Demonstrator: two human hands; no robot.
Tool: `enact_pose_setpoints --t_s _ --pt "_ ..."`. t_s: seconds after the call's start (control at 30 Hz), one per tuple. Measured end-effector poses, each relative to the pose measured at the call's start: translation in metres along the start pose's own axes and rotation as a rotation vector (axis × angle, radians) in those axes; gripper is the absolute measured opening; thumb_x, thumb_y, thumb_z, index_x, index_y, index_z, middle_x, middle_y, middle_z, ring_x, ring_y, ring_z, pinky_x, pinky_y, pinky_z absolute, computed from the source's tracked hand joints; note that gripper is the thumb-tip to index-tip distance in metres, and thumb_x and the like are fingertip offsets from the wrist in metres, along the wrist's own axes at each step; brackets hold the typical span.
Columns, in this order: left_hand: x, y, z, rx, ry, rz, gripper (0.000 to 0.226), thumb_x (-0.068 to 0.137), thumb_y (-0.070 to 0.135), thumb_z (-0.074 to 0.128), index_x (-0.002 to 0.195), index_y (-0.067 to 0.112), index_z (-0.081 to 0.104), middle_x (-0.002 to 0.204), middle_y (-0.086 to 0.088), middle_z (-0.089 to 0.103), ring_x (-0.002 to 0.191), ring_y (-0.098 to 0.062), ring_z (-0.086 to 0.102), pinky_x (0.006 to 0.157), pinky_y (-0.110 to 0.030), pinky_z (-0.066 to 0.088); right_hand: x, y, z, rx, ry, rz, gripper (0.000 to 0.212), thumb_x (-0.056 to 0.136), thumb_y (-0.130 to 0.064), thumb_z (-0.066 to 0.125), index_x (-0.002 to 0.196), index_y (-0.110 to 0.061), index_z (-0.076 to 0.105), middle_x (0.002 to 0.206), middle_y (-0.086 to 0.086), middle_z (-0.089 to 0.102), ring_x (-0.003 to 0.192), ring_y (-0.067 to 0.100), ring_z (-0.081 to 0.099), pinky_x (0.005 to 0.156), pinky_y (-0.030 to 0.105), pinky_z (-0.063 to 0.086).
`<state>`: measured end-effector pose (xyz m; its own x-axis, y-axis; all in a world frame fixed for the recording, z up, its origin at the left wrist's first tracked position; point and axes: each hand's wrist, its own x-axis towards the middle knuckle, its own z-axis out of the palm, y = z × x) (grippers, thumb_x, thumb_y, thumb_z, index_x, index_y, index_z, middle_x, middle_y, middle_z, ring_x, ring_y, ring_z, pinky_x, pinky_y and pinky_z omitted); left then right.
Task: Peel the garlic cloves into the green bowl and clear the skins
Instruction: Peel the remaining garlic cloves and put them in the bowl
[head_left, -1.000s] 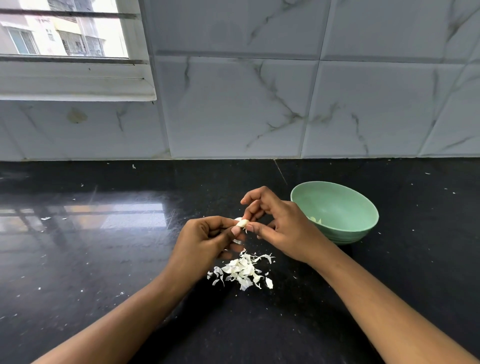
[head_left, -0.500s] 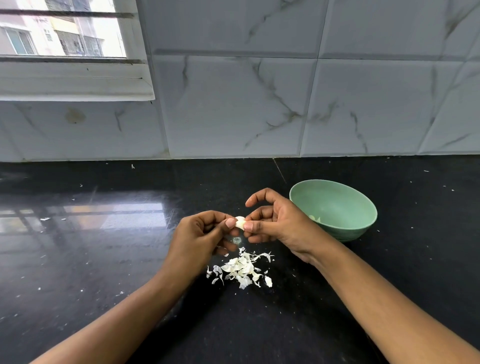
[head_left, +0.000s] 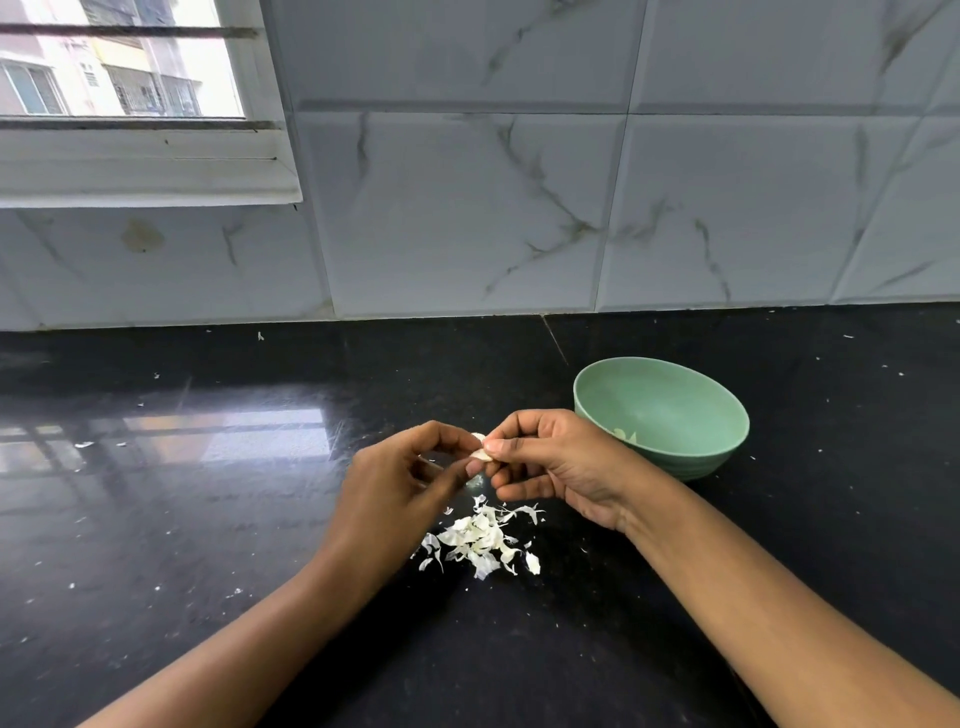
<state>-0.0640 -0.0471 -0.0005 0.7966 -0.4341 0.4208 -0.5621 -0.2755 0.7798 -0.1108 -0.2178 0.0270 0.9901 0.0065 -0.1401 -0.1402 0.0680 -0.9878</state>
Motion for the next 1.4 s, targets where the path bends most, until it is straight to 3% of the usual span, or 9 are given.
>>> enact_pose_setpoints --t_s 0.1,0.23,0.37,0.53,0.63,0.73,0.9,1.2,1.4 --pt "0.001 0.000 -0.004 0.094 0.034 0.150 0.010 0.075 0.030 0.078 0.084 0.033 0.073 0.085 0.020 0.069 0.068 -0.002 0.067 0.062 -0.023 0.055 -0.001 0.000 0.001 0.031 -0.010 -0.010 0.006 0.089 -0.005 0.060 0.083 -0.006 0.060 0.077 0.011 0.070 0.058 0.009 0.062 0.053 0.019 0.055" --pt "0.002 -0.002 -0.007 0.078 0.086 0.151 0.009 0.075 0.040 0.074 0.081 0.033 0.075 0.083 0.019 0.069 0.070 -0.003 0.067 0.061 -0.027 0.055 -0.002 0.000 0.001 -0.008 -0.029 -0.094 0.003 0.084 -0.004 0.065 0.087 -0.003 0.064 0.085 0.012 0.072 0.065 0.011 0.066 0.058 0.019 0.056" --pt "0.003 0.001 -0.007 0.082 0.071 0.100 0.004 0.076 0.032 0.076 0.079 0.032 0.075 0.077 0.017 0.069 0.067 -0.002 0.065 0.059 -0.020 0.052 0.001 0.005 0.004 -0.268 0.064 -0.263 0.005 0.083 0.002 0.067 0.083 -0.002 0.064 0.076 0.007 0.072 0.064 0.015 0.066 0.058 0.021 0.056" --pt "0.007 -0.002 -0.010 0.057 0.017 -0.006 0.009 0.080 0.024 0.076 0.076 0.032 0.074 0.062 0.006 0.070 0.057 -0.015 0.067 0.059 -0.040 0.056 0.001 0.009 0.004 -0.645 0.163 -0.424 0.004 0.083 -0.009 0.071 0.082 -0.010 0.068 0.068 0.007 0.070 0.065 0.020 0.070 0.063 0.033 0.059" --pt "0.006 0.001 -0.011 0.081 -0.011 -0.001 0.020 0.080 0.021 0.075 0.070 0.038 0.071 0.056 0.009 0.068 0.053 -0.011 0.066 0.056 -0.032 0.056 0.002 0.010 0.006 -0.713 0.159 -0.452 0.005 0.084 -0.008 0.070 0.082 -0.011 0.067 0.067 0.004 0.070 0.062 0.013 0.069 0.064 0.036 0.058" --pt "0.006 0.005 -0.012 0.122 -0.026 0.000 0.028 0.077 0.018 0.076 0.066 0.042 0.067 0.056 0.022 0.066 0.052 0.002 0.064 0.055 -0.017 0.051 0.003 0.013 0.008 -0.712 0.164 -0.448 0.004 0.083 -0.008 0.070 0.082 -0.011 0.067 0.068 0.004 0.070 0.063 0.014 0.069 0.064 0.039 0.058" --pt "0.007 0.004 -0.012 0.171 -0.023 -0.027 0.025 0.073 0.019 0.076 0.063 0.040 0.066 0.058 0.025 0.066 0.054 0.005 0.064 0.055 -0.014 0.050 0.003 0.015 0.010 -0.694 0.181 -0.450 0.004 0.082 -0.010 0.072 0.082 -0.008 0.068 0.068 0.003 0.069 0.063 0.013 0.069 0.065 0.041 0.057" --pt "0.010 -0.004 -0.010 -0.077 -0.056 -0.212 0.009 0.070 0.018 0.076 0.065 0.024 0.073 0.061 0.001 0.071 0.058 -0.015 0.066 0.062 -0.033 0.055 0.004 0.016 0.008 -0.680 0.132 -0.462 0.004 0.084 -0.006 0.069 0.083 -0.009 0.067 0.070 0.004 0.069 0.066 0.018 0.069 0.064 0.043 0.058" --pt "0.011 -0.002 -0.009 -0.311 -0.108 -0.387 0.027 0.084 -0.004 0.063 0.063 0.011 0.070 0.053 -0.007 0.063 0.047 -0.013 0.056 0.049 -0.022 0.049 0.005 0.015 0.005 -0.609 0.087 -0.421 0.004 0.085 -0.005 0.068 0.086 -0.009 0.066 0.075 0.012 0.070 0.070 0.028 0.069 0.063 0.041 0.059"
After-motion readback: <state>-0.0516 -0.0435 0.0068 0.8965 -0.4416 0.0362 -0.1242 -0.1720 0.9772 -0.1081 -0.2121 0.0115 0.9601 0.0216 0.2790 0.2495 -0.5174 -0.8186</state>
